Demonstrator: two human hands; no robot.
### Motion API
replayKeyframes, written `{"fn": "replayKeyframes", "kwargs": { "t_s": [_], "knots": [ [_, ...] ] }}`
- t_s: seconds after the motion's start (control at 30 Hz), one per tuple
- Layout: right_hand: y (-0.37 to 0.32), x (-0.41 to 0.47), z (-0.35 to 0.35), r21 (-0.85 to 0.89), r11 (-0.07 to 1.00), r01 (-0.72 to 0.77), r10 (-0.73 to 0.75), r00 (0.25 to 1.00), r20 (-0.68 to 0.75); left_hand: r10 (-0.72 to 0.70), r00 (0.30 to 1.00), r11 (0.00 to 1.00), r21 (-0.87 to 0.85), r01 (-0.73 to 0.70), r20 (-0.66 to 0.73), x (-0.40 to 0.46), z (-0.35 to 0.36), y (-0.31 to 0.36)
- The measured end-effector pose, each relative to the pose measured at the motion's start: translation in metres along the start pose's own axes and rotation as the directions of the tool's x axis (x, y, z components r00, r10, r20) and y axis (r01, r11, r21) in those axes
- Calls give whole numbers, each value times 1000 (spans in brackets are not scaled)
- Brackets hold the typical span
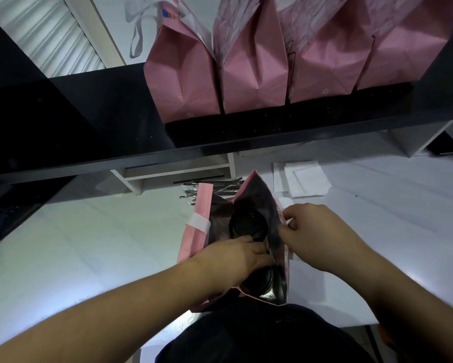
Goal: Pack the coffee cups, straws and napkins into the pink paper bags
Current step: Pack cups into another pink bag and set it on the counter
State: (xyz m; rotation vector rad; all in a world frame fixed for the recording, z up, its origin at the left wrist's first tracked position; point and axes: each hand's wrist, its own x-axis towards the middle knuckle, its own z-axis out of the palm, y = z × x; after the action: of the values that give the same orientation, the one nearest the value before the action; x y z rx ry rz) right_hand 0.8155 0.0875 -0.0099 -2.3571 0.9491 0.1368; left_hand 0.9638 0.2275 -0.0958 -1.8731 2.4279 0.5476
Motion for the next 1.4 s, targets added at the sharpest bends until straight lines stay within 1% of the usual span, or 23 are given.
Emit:
{"fn": "replayKeyframes", "kwargs": {
  "t_s": [0.07,0.17,0.23,0.33,0.37,0.4,0.43,0.47,0.5,0.53,0.57,0.6,0.63,0.7,0.73,0.77,0.8,0.9,0.97,1.03,1.1,1.23,1.4],
  "knots": [
    [0,0,2,-1,1000,-1,1,1000,1,40,998,999,-1,-40,-42,2,2,-1],
    [-3,1,5,-22,1000,-11,10,1000,-8,62,995,995,77,-56,-72,6,3,-1],
    [-6,3,7,-44,999,-33,32,999,-19,10,1000,998,68,-12,25,9,-2,-1],
    [-8,6,12,-54,997,-57,55,998,-38,-52,976,994,101,31,211,14,-27,4],
    [-7,7,13,-56,996,-65,62,997,-45,-69,970,993,106,45,234,15,-39,7],
    [-6,8,14,-56,996,-74,71,996,-50,-77,974,992,115,53,213,15,-54,11],
    [-4,9,14,-58,995,-83,80,995,-54,-66,989,993,106,52,130,13,-68,12],
    [-3,9,13,-63,994,-91,88,995,-56,-46,999,997,57,46,-1,9,-83,13],
    [-1,10,11,-66,993,-100,96,994,-53,-40,986,999,-21,37,-161,1,-97,11],
    [1,10,9,-64,992,-110,107,993,-46,-76,945,993,-111,43,-319,-8,-110,8],
    [2,10,7,-56,991,-121,119,992,-43,-157,876,977,-201,71,-455,-18,-119,0],
    [4,11,6,-50,990,-133,130,990,-45,-276,789,948,-292,128,-548,-27,-123,-12],
    [6,11,5,-48,989,-142,140,989,-49,-411,694,900,-384,206,-591,-34,-123,-26],
    [10,10,3,-34,987,-160,158,986,-42,-653,517,755,-530,386,-554,-45,-106,-61],
    [12,10,2,-31,985,-169,168,985,-35,-741,453,672,-564,481,-497,-50,-92,-80],
    [13,10,2,-34,984,-178,177,984,-28,-798,423,603,-562,566,-430,-54,-75,-97],
    [13,11,1,-43,981,-188,187,982,-21,-824,434,567,-520,639,-364,-57,-58,-113],
    [15,11,1,-86,973,-212,210,977,-35,-820,548,569,-324,756,-163,-57,-6,-146],
    [15,10,1,-96,976,-195,187,978,-88,-829,556,548,-299,781,-67,-48,15,-156],
    [14,8,0,-87,979,-184,172,976,-134,-832,555,533,-301,791,-15,-36,28,-162],
    [14,9,-3,-113,972,-204,189,974,-124,-829,559,534,-308,787,-7,-24,36,-168],
    [13,11,-4,-126,967,-222,214,974,-75,-839,542,527,-329,784,-53,-7,42,-182],
    [9,10,-4,-130,963,-236,226,970,-83,-840,541,532,-274,801,-49,-2,54,-190]
  ]
}}
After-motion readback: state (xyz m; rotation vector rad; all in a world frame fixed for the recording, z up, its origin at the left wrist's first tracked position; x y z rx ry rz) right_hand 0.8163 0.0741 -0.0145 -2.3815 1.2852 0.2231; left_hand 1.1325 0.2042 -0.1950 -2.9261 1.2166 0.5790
